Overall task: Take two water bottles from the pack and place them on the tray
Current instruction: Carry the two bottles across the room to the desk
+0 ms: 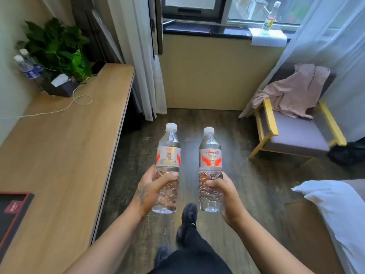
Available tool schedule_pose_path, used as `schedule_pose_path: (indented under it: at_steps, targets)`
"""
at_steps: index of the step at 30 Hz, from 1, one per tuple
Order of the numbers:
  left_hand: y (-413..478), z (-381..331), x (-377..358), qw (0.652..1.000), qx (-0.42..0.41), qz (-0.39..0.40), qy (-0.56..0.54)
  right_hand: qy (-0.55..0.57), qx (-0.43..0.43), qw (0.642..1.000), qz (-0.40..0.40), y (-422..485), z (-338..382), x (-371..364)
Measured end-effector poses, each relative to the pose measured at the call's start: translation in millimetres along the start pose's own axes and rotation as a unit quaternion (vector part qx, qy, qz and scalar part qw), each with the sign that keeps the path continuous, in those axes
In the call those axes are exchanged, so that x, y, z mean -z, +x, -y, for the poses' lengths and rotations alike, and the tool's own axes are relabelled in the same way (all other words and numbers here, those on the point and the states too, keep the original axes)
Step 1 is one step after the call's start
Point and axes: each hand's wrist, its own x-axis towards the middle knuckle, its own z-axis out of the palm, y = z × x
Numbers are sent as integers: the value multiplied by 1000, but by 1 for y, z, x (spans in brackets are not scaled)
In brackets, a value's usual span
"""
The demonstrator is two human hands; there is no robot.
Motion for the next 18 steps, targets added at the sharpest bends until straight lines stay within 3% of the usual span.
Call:
schedule_pose_path:
  at_steps: [10,18]
  targets:
    - [110,-58,-25,999,-26,-43,2,-24,-12,999,46,138,63,14]
    - [157,-69,-18,998,-4,-62,-7,-51,-27,996,65,185,82,4]
